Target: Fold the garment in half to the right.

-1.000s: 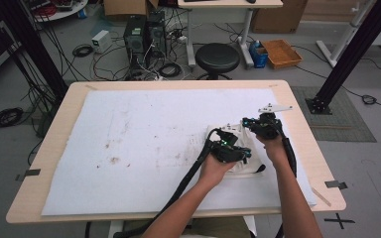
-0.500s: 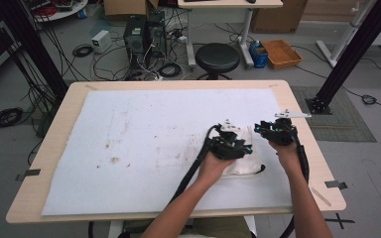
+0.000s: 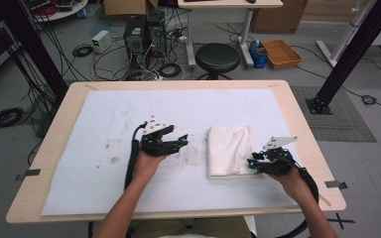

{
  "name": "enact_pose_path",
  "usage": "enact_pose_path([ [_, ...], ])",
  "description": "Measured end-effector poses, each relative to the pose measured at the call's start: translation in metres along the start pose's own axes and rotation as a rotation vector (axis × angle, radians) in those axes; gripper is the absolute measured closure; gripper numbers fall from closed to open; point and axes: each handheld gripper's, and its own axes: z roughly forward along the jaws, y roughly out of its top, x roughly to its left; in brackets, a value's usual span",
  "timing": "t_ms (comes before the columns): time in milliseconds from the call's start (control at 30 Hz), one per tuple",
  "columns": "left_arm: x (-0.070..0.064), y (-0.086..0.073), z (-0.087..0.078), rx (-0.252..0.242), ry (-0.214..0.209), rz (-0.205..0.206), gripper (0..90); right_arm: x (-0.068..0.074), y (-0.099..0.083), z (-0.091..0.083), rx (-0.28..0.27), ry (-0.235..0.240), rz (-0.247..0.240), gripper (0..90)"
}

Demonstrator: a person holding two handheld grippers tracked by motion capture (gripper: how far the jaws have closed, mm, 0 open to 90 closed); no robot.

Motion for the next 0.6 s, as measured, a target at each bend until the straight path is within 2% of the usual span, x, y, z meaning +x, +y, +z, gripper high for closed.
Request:
enact_pose_path([
  [33, 0.008, -0.003, -0.008, 0.006, 0.010, 0.001, 32.7, 0.001, -0.002, 0.002, 0.026, -0.017, -0.015, 75.6],
  [100, 0.022, -0.008, -0.023, 0.004, 0.038, -0.007, 32.7, 0.000, -0.005, 0.001, 0.038, -0.024, -0.043, 86.3],
  [167, 0.034, -0.014, -0.038, -0.003, 0.061, -0.026, 32.7, -0.001, -0.006, -0.004, 0.066, -0.061, -0.075, 87.5],
  [233, 0.044, -0.021, -0.051, 0.002, 0.085, -0.032, 32.7, -0.003, -0.008, -0.007, 0.082, -0.084, -0.076, 87.4],
  [300, 0.051, -0.028, -0.061, 0.014, 0.106, -0.034, 32.7, -0.004, -0.009, -0.008, 0.099, -0.069, -0.051, 87.0],
  [333, 0.054, -0.032, -0.066, 0.013, 0.117, -0.039, 32.7, -0.004, -0.009, -0.009, 0.112, -0.067, -0.044, 83.8],
  [367, 0.057, -0.034, -0.069, 0.011, 0.122, -0.041, 32.7, -0.004, -0.005, -0.010, 0.145, -0.072, -0.033, 74.3],
  [400, 0.059, -0.036, -0.072, 0.007, 0.127, -0.050, 32.7, -0.004, -0.002, -0.010, 0.161, -0.096, -0.027, 63.3],
  [433, 0.061, -0.037, -0.075, 0.003, 0.129, -0.053, 32.7, -0.004, 0.002, -0.011, 0.166, -0.118, -0.016, 57.8],
  [467, 0.063, -0.038, -0.077, -0.004, 0.131, -0.057, 32.7, -0.004, 0.007, -0.012, 0.150, -0.132, -0.010, 52.8],
  [500, 0.065, -0.038, -0.078, -0.011, 0.133, -0.063, 32.7, -0.004, 0.013, -0.012, 0.105, -0.139, -0.012, 47.3],
  [567, 0.066, -0.037, -0.079, -0.025, 0.131, -0.069, 32.7, -0.003, 0.027, -0.007, 0.000, -0.118, 0.001, 46.1],
  [600, 0.066, -0.037, -0.079, -0.025, 0.131, -0.069, 32.7, -0.003, 0.027, -0.007, 0.000, -0.118, 0.001, 46.1],
])
